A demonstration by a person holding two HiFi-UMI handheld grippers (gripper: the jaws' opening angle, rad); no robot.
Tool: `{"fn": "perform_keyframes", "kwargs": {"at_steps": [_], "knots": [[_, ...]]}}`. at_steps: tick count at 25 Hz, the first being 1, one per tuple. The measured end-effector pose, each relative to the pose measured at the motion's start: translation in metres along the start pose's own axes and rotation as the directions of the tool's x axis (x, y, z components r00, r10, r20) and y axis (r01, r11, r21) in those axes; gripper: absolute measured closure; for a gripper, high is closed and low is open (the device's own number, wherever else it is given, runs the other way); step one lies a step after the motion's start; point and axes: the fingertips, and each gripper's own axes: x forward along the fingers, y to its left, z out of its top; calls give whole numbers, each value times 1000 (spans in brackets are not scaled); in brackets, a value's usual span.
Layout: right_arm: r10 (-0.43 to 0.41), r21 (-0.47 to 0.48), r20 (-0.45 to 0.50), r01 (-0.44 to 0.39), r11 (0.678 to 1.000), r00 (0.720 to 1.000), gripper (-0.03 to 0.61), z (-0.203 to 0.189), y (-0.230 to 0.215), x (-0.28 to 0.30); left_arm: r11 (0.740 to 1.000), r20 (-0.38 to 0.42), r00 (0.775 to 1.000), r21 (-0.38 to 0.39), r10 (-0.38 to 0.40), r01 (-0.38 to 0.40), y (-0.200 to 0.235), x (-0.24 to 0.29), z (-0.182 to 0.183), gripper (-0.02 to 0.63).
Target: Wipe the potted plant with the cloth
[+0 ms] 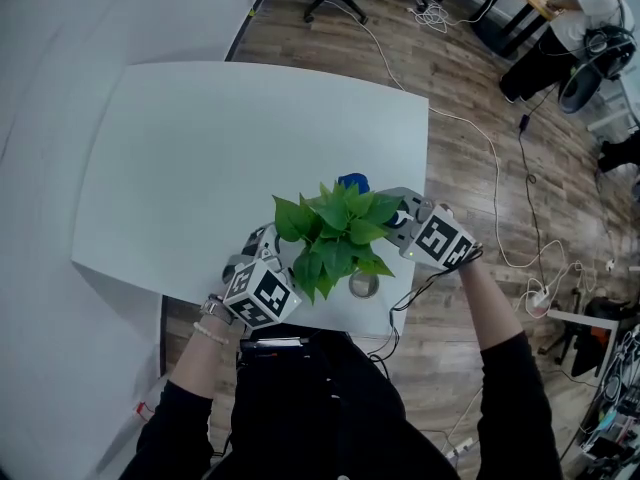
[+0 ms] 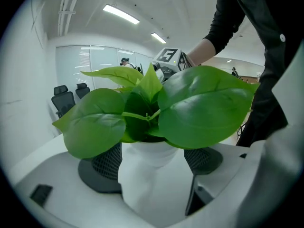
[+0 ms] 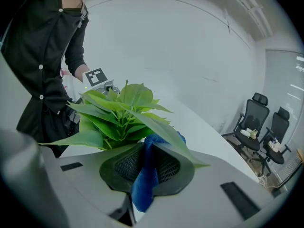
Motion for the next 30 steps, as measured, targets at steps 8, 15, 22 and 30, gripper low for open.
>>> {"fn": "perform_keyframes", "kwargs": {"at_steps": [8, 15, 22, 30], "knots": [[1, 25, 23, -1, 1000, 1000, 503, 1, 3, 3, 1000, 10, 1000, 20, 7, -7, -5, 3, -2, 219], [-27, 87, 27, 25, 996, 999, 503, -14, 17, -3, 1000, 1, 1000, 1, 14, -14, -6, 3, -4, 220], [-94, 174, 58, 82, 981, 994, 503, -27, 40, -8, 1000, -12, 1000, -18, 24, -24, -8, 4, -6, 221], [-198, 245, 59, 178, 953, 978, 503, -38, 62, -12, 998, -26, 999, -47, 46, -48, -9, 4, -4, 222]]}}
